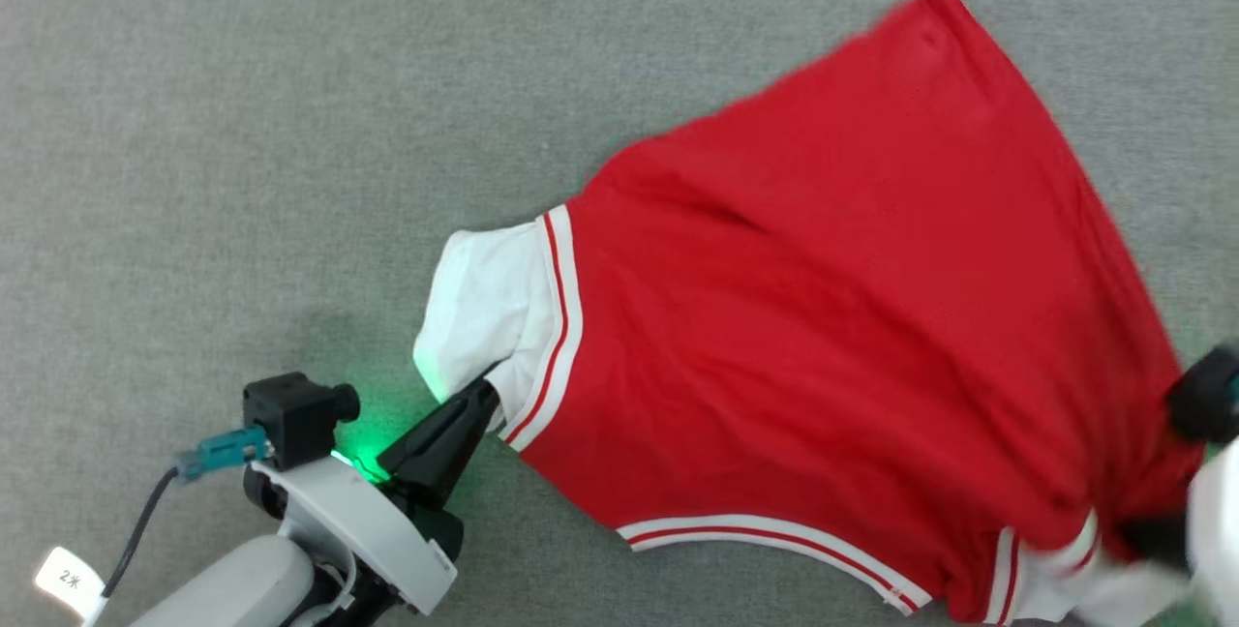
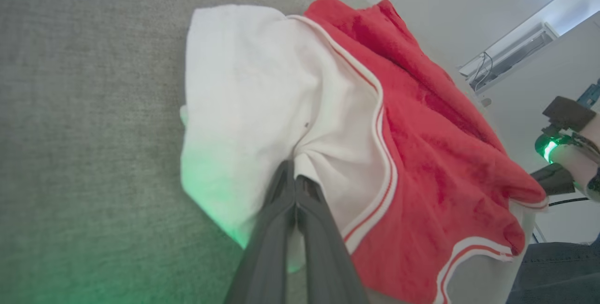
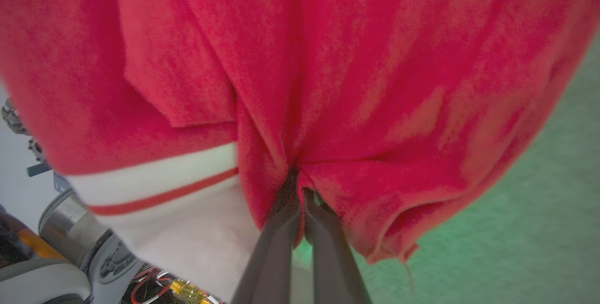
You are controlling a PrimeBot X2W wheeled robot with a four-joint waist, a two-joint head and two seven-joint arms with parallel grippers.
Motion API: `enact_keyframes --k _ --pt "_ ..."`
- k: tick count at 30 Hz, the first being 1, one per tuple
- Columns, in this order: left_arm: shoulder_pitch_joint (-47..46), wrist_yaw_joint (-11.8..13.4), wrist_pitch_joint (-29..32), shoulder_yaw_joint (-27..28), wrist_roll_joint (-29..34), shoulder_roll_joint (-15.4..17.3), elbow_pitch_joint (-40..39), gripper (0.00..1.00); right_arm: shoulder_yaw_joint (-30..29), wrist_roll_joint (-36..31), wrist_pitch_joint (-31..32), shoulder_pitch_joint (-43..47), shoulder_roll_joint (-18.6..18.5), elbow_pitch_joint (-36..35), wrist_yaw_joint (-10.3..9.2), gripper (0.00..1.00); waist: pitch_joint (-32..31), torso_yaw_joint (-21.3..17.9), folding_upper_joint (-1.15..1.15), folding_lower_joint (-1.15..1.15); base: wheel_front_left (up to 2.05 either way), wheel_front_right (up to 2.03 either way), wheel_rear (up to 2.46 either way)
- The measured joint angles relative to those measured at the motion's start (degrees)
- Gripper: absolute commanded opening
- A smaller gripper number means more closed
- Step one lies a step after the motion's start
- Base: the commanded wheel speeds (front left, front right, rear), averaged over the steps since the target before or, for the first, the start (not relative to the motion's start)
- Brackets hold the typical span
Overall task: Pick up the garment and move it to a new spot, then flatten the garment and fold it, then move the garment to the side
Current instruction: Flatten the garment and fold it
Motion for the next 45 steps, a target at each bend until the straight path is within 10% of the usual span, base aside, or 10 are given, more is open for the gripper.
enact_keyframes --k 11,12,13,14,32,45 --pt "1.4 0.6 0.0 1.5 0.7 0.4 -0.9 0.0 1.6 -7.5 0.6 8.7 7.8 -2.4 0.01 0.0 -1.2 -1.5 0.0 0.0 0.0 0.0 0.0" --pt "1.5 0.7 0.0 1.5 0.7 0.5 -1.0 0.0 1.2 -8.5 -0.1 9.0 8.4 -2.1 0.04 0.2 -1.2 -1.6 0.0 0.0 0.0 0.0 0.0" --pt "1.6 0.8 0.0 1.6 0.7 0.6 -1.0 0.0 0.6 -9.4 -1.0 9.2 8.8 -1.9 0.09 0.95 -1.2 -1.7 0.0 0.0 0.0 0.0 0.0" --pt "1.7 0.9 0.0 1.7 0.7 0.7 -1.1 0.0 0.2 -10.3 -1.6 9.5 9.1 -1.9 0.16 1.0 -1.2 -1.9 0.0 0.0 0.0 0.0 0.0" --pt "2.2 -0.1 0.2 3.6 2.8 -1.4 -1.4 0.0 -36.4 -9.2 -2.5 7.5 6.8 -11.7 0.01 1.0 0.9 -2.2 0.0 0.0 0.0 0.0 0.0" --pt "-3.5 -1.6 0.7 1.9 4.2 -5.2 0.4 0.0 -17.0 -22.2 1.7 -20.0 16.7 10.3 0.0 1.0 5.0 2.5 0.0 0.0 0.0 0.0 0.0"
